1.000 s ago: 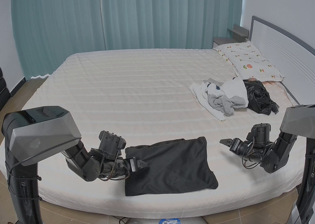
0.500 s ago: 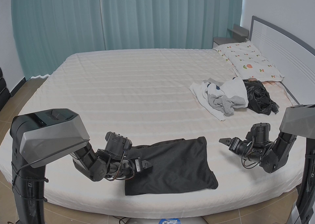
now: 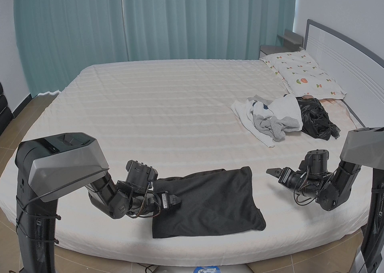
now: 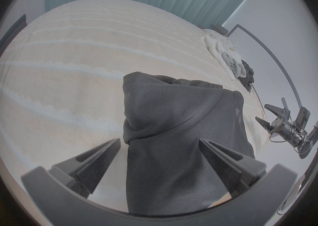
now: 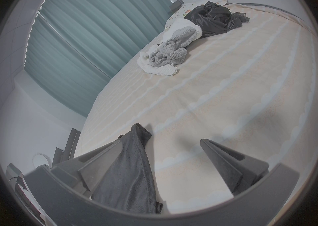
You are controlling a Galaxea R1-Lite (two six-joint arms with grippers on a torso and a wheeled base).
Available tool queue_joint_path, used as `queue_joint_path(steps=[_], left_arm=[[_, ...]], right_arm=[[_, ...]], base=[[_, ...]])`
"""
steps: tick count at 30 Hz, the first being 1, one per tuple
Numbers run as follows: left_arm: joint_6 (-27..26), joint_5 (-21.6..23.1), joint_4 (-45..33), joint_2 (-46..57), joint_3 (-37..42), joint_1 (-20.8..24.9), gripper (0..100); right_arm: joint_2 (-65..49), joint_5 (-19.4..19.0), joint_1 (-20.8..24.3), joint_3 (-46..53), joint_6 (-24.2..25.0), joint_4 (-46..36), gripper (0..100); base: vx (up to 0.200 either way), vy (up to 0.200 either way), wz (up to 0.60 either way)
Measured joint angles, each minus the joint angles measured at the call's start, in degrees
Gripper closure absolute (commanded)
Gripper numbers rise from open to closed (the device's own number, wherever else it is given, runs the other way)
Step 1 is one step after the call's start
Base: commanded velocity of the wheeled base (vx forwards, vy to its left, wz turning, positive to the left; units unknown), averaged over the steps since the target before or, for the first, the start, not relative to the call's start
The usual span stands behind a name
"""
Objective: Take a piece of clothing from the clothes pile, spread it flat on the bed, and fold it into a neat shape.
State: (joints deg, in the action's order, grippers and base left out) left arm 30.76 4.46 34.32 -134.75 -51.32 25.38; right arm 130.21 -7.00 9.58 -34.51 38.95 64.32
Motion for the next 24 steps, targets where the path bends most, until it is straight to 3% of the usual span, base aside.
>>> queue_joint_path(steps=[8, 9, 24], left_arm=[[-0.07, -0.79, 0.13, -0.41, -0.05, 1.85, 0], [-0.05, -0.77, 0.13, -0.44, -0.11, 2.01, 100], [0.74, -0.80, 4.22, 0.63, 3.40, 1.96, 100]], right_arm=[[0.26, 0.02, 0.12, -0.02, 0.05, 0.05, 0], [0.28, 0.02, 0.22, -0.02, 0.05, 0.06, 0], [0.35, 0.07, 0.48, 0.11, 0.07, 0.00, 0]], base=[[0.000, 0.000, 0.00], [0.000, 0.000, 0.00], [0.000, 0.000, 0.00]])
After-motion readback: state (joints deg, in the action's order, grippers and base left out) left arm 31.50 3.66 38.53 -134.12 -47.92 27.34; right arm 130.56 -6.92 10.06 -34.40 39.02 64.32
